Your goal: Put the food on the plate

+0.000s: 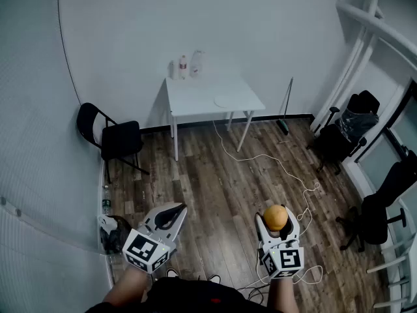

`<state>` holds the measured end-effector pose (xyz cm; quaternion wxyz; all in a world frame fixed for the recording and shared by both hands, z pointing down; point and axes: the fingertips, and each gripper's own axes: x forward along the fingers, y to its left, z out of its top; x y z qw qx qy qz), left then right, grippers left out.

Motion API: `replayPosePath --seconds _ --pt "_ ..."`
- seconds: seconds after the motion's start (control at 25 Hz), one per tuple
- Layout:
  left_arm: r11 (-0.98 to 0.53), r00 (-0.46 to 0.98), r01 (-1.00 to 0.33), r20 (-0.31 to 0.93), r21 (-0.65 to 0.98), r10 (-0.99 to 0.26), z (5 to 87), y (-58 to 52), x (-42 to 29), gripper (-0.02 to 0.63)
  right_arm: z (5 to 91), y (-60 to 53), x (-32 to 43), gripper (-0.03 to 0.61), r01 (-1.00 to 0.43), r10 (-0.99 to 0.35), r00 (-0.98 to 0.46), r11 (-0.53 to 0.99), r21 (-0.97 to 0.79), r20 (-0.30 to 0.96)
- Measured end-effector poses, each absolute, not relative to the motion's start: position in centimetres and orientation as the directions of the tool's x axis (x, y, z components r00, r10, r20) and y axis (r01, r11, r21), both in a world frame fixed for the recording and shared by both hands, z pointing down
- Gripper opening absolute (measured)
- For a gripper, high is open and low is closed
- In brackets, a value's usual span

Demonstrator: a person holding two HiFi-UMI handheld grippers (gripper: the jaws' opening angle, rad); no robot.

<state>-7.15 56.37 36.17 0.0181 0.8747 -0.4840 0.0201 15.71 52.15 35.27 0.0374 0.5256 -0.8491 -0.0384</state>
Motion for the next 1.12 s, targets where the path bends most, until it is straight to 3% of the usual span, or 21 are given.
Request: replayPosePath --seconds 0.64,1.12 --pt "-0.544 0.543 -0.839 0.078 0.003 -0.836 37.0 54.7 -5.8 0.025 35.6 50.7 16.6 0.340 -0.883 -0.883 -0.468 0.466 0.049 -0.039" --pt "-0.508 0.509 -0.861 0.106 0.031 -0.855 38.3 51.4 1.8 0.025 40.7 47.3 24.8 0.341 -0.841 -0.841 -0.541 0.541 -0.031 -0.012"
